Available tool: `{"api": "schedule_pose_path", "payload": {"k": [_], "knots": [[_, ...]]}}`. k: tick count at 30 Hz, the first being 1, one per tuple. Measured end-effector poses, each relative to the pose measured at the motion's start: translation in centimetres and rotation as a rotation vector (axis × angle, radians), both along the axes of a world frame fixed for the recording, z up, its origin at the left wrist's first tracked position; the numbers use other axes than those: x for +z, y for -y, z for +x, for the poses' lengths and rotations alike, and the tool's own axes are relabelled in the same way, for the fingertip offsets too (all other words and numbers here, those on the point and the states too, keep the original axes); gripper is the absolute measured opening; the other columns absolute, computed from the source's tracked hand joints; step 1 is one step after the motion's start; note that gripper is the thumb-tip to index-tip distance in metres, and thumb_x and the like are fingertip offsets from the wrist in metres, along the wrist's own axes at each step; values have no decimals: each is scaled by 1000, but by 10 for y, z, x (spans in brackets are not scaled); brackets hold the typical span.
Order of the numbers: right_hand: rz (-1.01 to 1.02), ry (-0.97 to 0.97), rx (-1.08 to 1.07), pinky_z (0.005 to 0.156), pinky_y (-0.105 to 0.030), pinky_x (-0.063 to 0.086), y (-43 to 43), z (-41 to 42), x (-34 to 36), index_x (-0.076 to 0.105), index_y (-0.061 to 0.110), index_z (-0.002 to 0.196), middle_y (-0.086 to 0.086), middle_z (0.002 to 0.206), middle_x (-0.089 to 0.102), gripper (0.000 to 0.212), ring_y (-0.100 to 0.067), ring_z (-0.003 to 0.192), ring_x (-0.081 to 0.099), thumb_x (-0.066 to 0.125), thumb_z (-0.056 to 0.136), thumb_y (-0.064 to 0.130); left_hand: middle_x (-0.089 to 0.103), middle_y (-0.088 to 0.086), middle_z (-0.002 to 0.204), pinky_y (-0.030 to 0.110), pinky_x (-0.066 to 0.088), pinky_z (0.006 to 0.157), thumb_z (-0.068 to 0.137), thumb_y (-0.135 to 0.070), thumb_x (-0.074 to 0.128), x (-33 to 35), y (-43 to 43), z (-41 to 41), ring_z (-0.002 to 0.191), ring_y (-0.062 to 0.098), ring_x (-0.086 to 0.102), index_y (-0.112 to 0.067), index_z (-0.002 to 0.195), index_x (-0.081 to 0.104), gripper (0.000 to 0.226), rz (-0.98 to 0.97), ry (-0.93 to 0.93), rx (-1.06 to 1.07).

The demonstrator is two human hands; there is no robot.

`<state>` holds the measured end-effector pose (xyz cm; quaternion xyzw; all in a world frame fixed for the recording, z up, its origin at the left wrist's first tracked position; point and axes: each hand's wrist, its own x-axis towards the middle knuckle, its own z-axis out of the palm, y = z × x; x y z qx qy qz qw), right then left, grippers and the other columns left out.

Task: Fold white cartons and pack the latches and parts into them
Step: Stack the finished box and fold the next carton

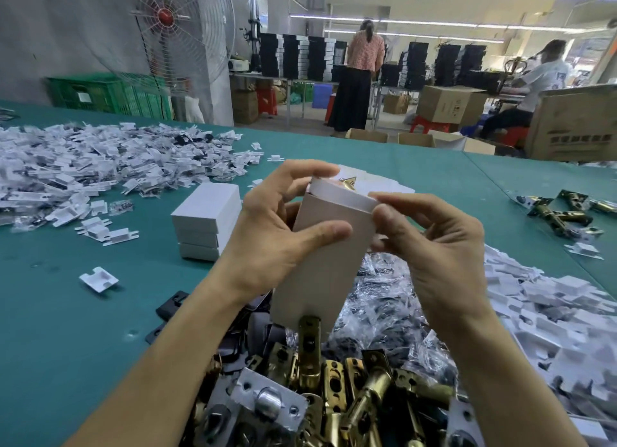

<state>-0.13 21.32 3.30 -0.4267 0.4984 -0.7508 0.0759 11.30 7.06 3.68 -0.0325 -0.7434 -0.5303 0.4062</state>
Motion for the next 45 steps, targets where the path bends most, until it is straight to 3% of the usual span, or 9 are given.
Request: {"api": "schedule_pose_path", "payload": {"k": [11, 16, 20, 23, 27, 35, 41, 43, 45], "knots": [[47, -79, -18, 64, -23, 58, 2, 0, -4, 69, 15, 89, 3, 92, 75, 8, -10, 78, 72, 68, 87, 7, 73, 6, 114, 32, 61, 67, 78, -17, 75, -5, -2, -3, 86, 23, 75, -39, 109, 69, 39, 116, -70, -71], [178, -113, -104, 63, -36, 61, 2, -3, -8, 68, 16, 85, 3, 91, 73, 13, -9, 74, 69, 68, 90, 4, 73, 1, 115, 33, 61, 71, 78, -27, 78, -16, 1, -9, 96, 23, 73, -42, 116, 61, 44, 131, 57, -66], [235, -114, -101, 65, -42, 58, -1, -7, -9, 67, 17, 84, 4, 92, 73, 12, -25, 74, 70, 70, 89, 5, 72, -1, 114, 35, 61, 76, 83, -35, 71, -23, 4, -12, 97, 20, 72, -42, 120, 57, 41, 136, 203, -32], [279, -124, -113, 66, -44, 57, -2, -9, -10, 68, 16, 85, 3, 93, 73, 11, -35, 79, 69, 70, 89, 6, 73, -4, 98, 29, 59, 67, 88, -39, 69, -26, 5, -11, 84, 13, 72, -43, 128, 53, 43, 122, 295, -79], [346, -201, -121, 63, -29, 56, -3, -9, -9, 71, 21, 83, 8, 87, 73, 13, -13, 70, 71, 72, 87, 9, 73, -4, 88, 24, 57, 64, 90, -28, 63, -27, 5, -9, 77, 11, 72, -37, 136, 45, 50, 132, 295, -167], [359, -211, -29, 77, -38, 62, -2, -7, -9, 73, 32, 102, 2, 92, 77, 30, -12, 83, 75, 76, 85, 7, 74, 7, 83, 33, 58, 54, 86, -24, 67, -25, 6, -9, 72, 24, 74, -34, 102, 63, 19, 224, 147, -107], [342, -158, 33, 74, -54, 60, 2, -4, -9, 75, 28, 104, -5, 97, 77, 29, -41, 81, 72, 70, 88, 4, 75, 10, 93, 31, 60, 64, 83, -20, 68, -24, 6, -11, 84, 23, 74, -15, 94, 67, 12, 209, 68, -66], [326, -154, -1, 71, -57, 59, 2, -3, -9, 76, 28, 99, -10, 94, 77, 26, -49, 80, 68, 71, 87, 5, 75, 10, 103, 38, 61, 76, 84, -22, 67, -25, 5, -14, 96, 26, 72, -15, 95, 67, 13, 163, 61, -28], [306, -147, -58, 70, -52, 61, 0, -2, -7, 75, 28, 101, -14, 94, 75, 26, -46, 77, 69, 71, 87, 6, 70, 0, 116, 30, 57, 87, 86, -27, 67, -23, 6, -15, 112, 17, 66, -25, 101, 66, 15, 81, 55, 50]]}}
